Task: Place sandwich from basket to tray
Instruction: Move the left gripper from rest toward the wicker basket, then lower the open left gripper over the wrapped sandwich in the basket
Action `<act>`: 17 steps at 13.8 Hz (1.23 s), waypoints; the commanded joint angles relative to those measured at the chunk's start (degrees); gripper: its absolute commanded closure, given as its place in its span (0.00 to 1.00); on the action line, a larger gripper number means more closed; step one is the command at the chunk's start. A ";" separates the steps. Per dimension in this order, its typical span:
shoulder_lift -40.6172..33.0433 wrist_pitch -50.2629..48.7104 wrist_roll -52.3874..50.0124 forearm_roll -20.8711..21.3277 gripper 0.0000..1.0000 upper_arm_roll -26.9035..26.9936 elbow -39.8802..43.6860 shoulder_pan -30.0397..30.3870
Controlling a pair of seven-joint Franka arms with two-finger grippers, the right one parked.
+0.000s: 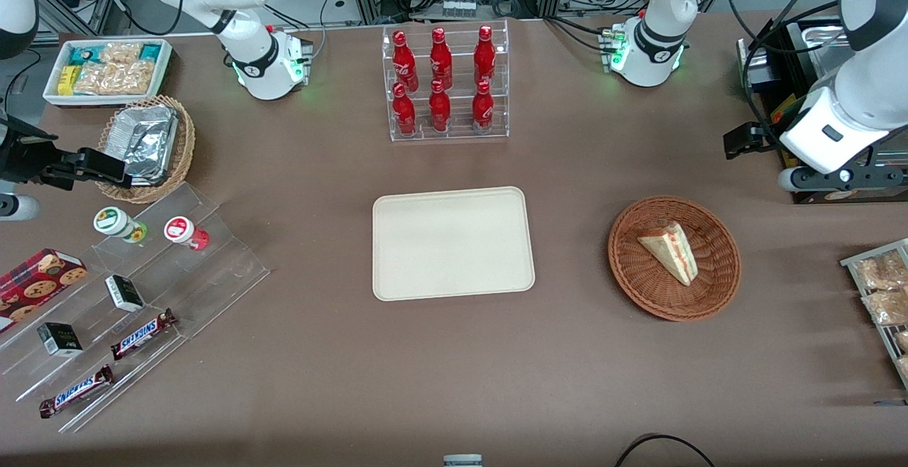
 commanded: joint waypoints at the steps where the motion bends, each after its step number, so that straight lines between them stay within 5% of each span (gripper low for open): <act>1: -1.03 -1.29 0.75 0.44 0.00 0.55 0.34 -0.20; 8: 0.90 0.81 0.57 0.18 0.00 0.46 -1.24 -0.38; 17: 5.47 15.75 -0.22 0.35 0.00 0.55 -10.55 -0.29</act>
